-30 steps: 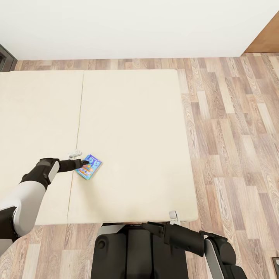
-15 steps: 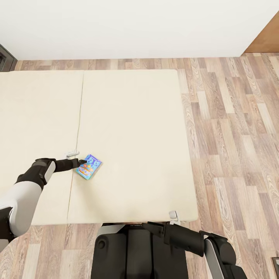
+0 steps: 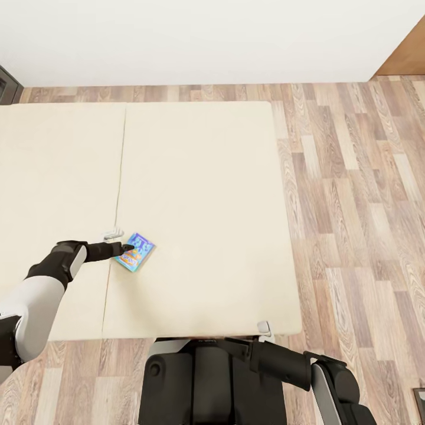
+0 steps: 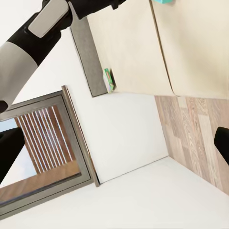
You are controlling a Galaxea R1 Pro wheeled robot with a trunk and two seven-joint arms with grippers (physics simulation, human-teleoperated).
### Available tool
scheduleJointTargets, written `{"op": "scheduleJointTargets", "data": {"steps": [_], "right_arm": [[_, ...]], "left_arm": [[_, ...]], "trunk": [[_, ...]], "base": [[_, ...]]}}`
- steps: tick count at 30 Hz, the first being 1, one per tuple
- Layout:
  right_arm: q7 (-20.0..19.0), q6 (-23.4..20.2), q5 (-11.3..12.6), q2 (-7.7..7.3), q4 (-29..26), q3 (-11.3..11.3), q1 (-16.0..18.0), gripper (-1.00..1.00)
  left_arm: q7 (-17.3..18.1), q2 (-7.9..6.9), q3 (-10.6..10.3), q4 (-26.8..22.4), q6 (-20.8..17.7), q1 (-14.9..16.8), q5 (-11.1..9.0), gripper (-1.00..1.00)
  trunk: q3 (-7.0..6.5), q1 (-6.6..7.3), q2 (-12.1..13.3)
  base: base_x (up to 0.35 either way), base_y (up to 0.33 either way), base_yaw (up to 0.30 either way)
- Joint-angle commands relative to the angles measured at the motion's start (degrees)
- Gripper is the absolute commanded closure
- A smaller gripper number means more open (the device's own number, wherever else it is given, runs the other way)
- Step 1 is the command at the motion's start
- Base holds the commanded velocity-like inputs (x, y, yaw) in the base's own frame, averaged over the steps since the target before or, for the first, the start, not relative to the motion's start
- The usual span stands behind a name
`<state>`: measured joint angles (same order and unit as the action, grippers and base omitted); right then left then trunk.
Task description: Put all the toys in the child's room - the three board games (two on the bed and one on the table), the two jigsaw puzzles on the table, and the tennis ball on the table - inside the toy box on the table in the child's room.
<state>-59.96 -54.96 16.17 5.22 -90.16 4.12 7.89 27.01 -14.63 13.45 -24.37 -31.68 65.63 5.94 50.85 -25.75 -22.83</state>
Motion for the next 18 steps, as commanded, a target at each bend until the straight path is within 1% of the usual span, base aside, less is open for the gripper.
{"op": "scheduleJointTargets", "data": {"steps": [1,3,8,18], "right_arm": [[-0.25,-0.23,-0.09,0.05,-0.02,0.1,0.02,-1.0],[-0.25,-0.23,-0.09,0.05,-0.02,0.1,0.02,-1.0],[-0.25,-0.23,-0.09,0.05,-0.02,0.1,0.02,-1.0],[-0.25,-0.23,-0.09,0.05,-0.02,0.1,0.02,-1.0]], "left_arm": [[0.48,0.04,0.16,-0.06,-0.28,0.03,0.6,-1.0],[0.49,0.07,-0.43,-0.06,-0.25,0.03,0.58,-1.0],[0.45,0.06,-0.91,-0.01,-0.2,0.03,0.57,-1.0],[0.5,0.12,-1.17,0.02,0.65,0.03,0.64,-1.0]], "trunk": [[0.15,-0.03,-0.09],[0.33,-0.03,-0.09],[0.8,-0.03,-0.09],[1.24,-0.03,-0.09]], "base": [[0.0,0.0,0.0],[0.0,0.0,0.0],[0.0,0.0,0.0],[0.0,0.0,0.0]]}}
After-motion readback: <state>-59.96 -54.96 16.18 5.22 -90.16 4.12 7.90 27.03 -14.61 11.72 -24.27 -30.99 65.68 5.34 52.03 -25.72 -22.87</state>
